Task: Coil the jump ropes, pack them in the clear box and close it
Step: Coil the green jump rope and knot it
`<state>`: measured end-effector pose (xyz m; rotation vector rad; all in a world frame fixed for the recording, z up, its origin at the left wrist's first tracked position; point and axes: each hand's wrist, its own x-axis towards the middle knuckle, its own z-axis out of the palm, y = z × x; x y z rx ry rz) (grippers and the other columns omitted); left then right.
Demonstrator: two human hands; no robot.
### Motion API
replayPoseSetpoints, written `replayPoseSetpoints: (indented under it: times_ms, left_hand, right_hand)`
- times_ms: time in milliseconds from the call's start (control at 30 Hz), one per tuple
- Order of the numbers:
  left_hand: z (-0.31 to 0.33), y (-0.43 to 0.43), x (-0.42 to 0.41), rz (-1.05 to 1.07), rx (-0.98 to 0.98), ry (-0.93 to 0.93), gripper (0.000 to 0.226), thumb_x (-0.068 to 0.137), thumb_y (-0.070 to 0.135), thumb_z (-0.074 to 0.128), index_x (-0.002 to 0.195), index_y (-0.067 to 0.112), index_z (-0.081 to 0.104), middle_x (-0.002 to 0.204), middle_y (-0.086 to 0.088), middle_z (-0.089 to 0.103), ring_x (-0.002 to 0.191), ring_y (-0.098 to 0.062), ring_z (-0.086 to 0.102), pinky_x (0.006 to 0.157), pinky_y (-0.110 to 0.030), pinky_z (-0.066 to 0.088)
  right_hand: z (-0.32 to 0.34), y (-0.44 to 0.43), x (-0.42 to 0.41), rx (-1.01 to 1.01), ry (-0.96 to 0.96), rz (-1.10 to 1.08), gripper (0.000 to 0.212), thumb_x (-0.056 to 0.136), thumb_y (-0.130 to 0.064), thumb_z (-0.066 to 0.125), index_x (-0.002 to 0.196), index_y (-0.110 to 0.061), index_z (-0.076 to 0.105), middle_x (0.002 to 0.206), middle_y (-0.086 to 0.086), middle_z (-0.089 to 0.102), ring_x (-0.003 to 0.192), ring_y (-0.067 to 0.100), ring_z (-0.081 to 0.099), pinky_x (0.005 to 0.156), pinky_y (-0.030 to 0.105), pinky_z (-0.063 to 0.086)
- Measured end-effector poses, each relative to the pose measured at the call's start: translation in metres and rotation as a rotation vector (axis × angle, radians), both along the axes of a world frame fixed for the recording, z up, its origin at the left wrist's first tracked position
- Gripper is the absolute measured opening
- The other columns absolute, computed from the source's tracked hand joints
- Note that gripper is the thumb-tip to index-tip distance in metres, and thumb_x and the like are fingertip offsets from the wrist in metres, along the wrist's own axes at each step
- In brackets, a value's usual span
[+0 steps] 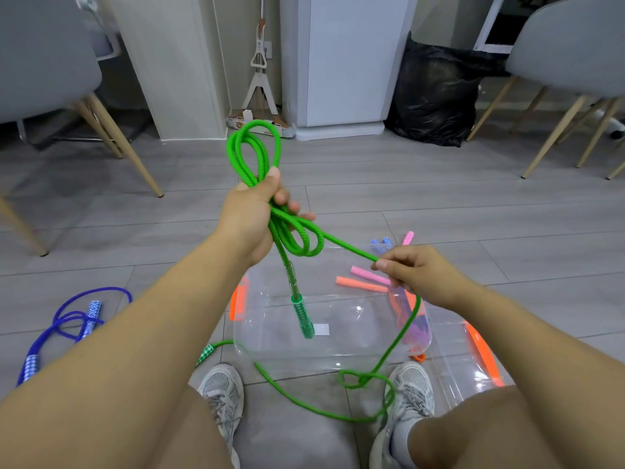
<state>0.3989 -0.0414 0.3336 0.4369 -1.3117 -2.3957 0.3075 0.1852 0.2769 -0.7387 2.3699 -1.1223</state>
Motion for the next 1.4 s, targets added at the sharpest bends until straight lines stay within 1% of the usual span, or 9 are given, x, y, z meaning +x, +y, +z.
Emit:
replayPoseSetpoints:
  times_ms: [167, 333, 433, 567, 733, 933, 1067, 1200, 1400]
  left_hand:
    - [0.001, -0.017, 0.002, 0.124, -0.031, -0.027, 0.031, 0.101, 0.024, 0.043, 0.071, 0.018, 0.036, 0.044, 0.008, 0.032, 0.037, -0.010, 0.030, 0.048, -0.024, 0.044]
    - [-0.010, -0.017, 0.002, 0.169, -0.238, -0.127, 0.027, 0.098, 0.028, 0.048, 0.074, 0.017, 0.042, 0.043, 0.009, 0.029, 0.041, -0.011, 0.027, 0.050, -0.026, 0.036]
    - [-0.015, -0.013, 0.000, 0.128, -0.342, -0.177, 0.030, 0.098, 0.025, 0.048, 0.071, 0.020, 0.036, 0.044, 0.009, 0.029, 0.046, -0.013, 0.025, 0.053, -0.029, 0.032]
    - [-0.023, 0.004, -0.002, -0.027, -0.523, -0.282, 0.033, 0.098, 0.025, 0.047, 0.068, 0.019, 0.035, 0.057, 0.000, 0.035, 0.049, -0.015, 0.034, 0.059, -0.032, 0.033]
    - [-0.029, 0.028, 0.000, -0.184, -0.667, -0.332, 0.027, 0.099, 0.027, 0.045, 0.075, 0.016, 0.049, 0.064, 0.000, 0.057, 0.049, -0.011, 0.056, 0.053, -0.022, 0.044]
    - [-0.031, 0.033, -0.001, -0.189, -0.428, -0.290, 0.027, 0.099, 0.027, 0.045, 0.082, 0.009, 0.056, 0.054, -0.004, 0.063, 0.067, -0.031, 0.064, 0.073, -0.046, 0.052]
    - [-0.029, 0.033, -0.003, -0.190, -0.232, -0.246, 0.025, 0.098, 0.026, 0.047, 0.081, 0.007, 0.048, 0.044, 0.000, 0.047, 0.048, -0.024, 0.056, 0.077, -0.052, 0.052]
    - [-0.028, 0.031, -0.003, -0.196, -0.200, -0.245, 0.027, 0.097, 0.028, 0.050, 0.074, 0.016, 0.039, 0.043, 0.005, 0.033, 0.038, -0.014, 0.034, 0.051, -0.033, 0.051]
    - [-0.016, 0.008, -0.004, -0.045, -0.197, -0.167, 0.030, 0.097, 0.029, 0.050, 0.072, 0.017, 0.038, 0.040, 0.007, 0.027, 0.031, -0.010, 0.026, 0.040, -0.021, 0.037]
  right_hand:
    - [-0.006, 0.014, -0.010, 0.132, 0.035, -0.054, 0.022, 0.091, -0.026, 0.057, 0.082, -0.008, 0.065, 0.060, -0.003, 0.053, 0.052, 0.004, 0.044, 0.059, 0.024, 0.036]
    - [0.016, 0.004, -0.004, 0.182, 0.142, -0.047, 0.019, 0.095, -0.015, 0.049, 0.077, -0.017, 0.057, 0.068, -0.005, 0.052, 0.057, 0.008, 0.042, 0.048, 0.010, 0.033]
    - [0.033, -0.004, 0.010, 0.210, 0.234, 0.068, 0.014, 0.094, -0.016, 0.052, 0.083, -0.018, 0.060, 0.071, -0.009, 0.054, 0.063, 0.002, 0.048, 0.054, 0.007, 0.034]
    - [0.049, -0.021, 0.029, 0.060, 0.176, 0.205, 0.021, 0.092, -0.017, 0.054, 0.076, -0.028, 0.061, 0.071, -0.010, 0.059, 0.063, -0.007, 0.052, 0.062, 0.010, 0.039]
    - [0.054, -0.046, 0.034, -0.154, 0.039, 0.131, 0.023, 0.092, -0.019, 0.056, 0.073, -0.029, 0.065, 0.063, -0.009, 0.054, 0.049, -0.005, 0.046, 0.056, 0.018, 0.039]
    - [0.056, -0.066, 0.033, -0.242, 0.073, 0.031, 0.019, 0.090, -0.019, 0.059, 0.074, -0.029, 0.064, 0.054, -0.013, 0.056, 0.044, -0.007, 0.048, 0.051, 0.009, 0.033]
    - [0.053, -0.068, 0.030, -0.249, 0.074, 0.009, 0.021, 0.088, -0.019, 0.062, 0.070, -0.030, 0.063, 0.046, -0.019, 0.055, 0.045, -0.005, 0.047, 0.053, 0.010, 0.036]
    - [0.048, -0.060, 0.027, -0.211, 0.068, 0.013, 0.010, 0.085, -0.022, 0.066, 0.076, -0.023, 0.067, 0.059, -0.007, 0.056, 0.045, -0.002, 0.045, 0.054, 0.019, 0.038]
    - [0.044, -0.028, 0.012, -0.078, 0.091, -0.014, 0.012, 0.083, -0.028, 0.068, 0.072, -0.024, 0.066, 0.050, -0.010, 0.054, 0.045, -0.003, 0.048, 0.049, 0.011, 0.037]
